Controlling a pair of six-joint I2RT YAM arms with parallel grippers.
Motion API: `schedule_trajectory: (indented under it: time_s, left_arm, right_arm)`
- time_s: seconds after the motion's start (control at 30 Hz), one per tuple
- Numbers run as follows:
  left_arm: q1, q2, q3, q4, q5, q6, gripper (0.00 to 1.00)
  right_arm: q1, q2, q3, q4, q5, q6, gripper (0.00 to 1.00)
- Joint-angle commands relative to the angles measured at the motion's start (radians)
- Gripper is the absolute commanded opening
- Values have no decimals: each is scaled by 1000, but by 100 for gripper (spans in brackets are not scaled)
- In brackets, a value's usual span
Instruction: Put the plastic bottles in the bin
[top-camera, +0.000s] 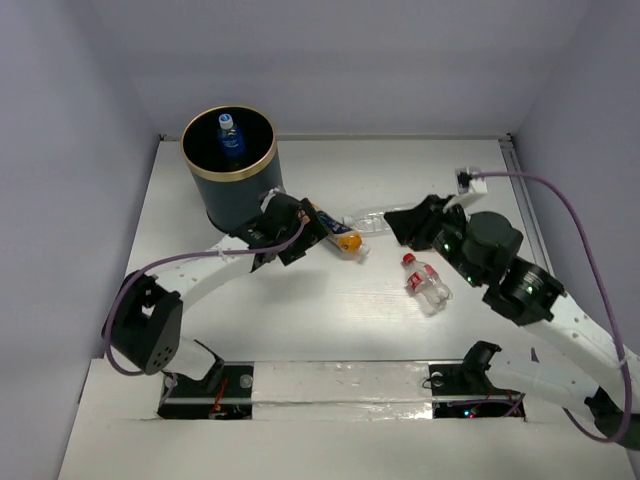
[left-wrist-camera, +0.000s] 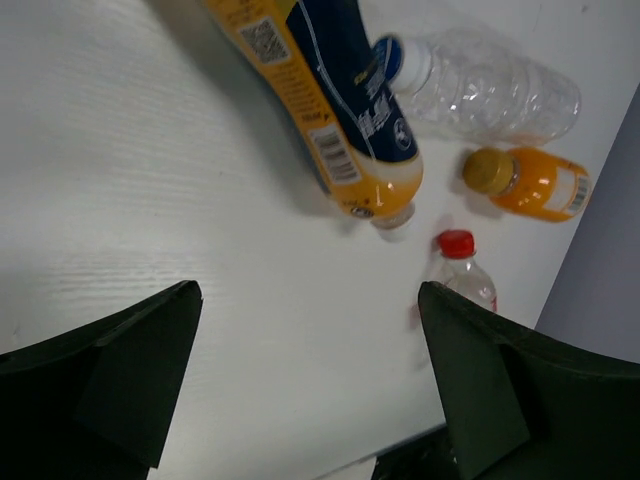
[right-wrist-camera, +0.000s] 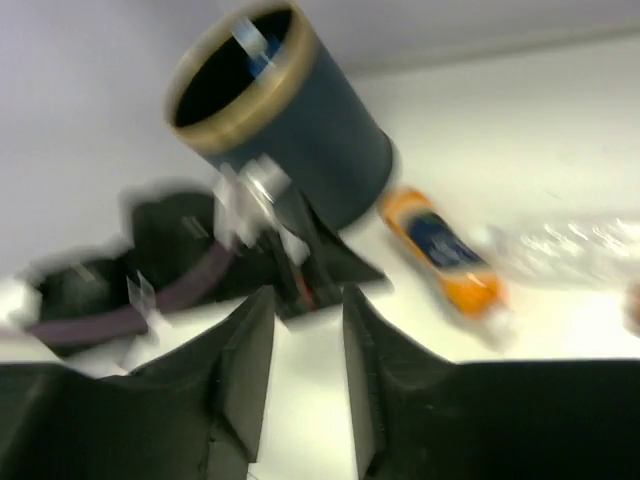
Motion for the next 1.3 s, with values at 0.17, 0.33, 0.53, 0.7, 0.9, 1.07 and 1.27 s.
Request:
schedule_trajectory:
  time_s: [0.17,0.33,0.53,0.7,0.9,1.07,1.27]
  left_arm:
    - [23,195,183,32,-95,-126,99]
    - [33,275,260,-33,-196,-182,99]
    - [33,366,334,-82,-240,-241,99]
    - [33,429,366,-82,-251,-290,99]
    - [33,507,437,-139,-294,-322,99]
    - [23,530,448,-174,-328,-334,85]
    - [-13,493,362,-157,-353,-330,56]
  right_arm:
    - [0,-289,-226,-297,-91,193,94]
    - [0,-377,-252,-355,-152,189,95]
    - [0,-412,-234,-412,-233,147,95]
    - [0,-435,-237,-429,-269,121,96]
    - [0,-453,-241,-446,-335,94,96]
    - [0,-467,-247,-458,-333,84,96]
    - [0,-437,-223,-481,-198,83,91]
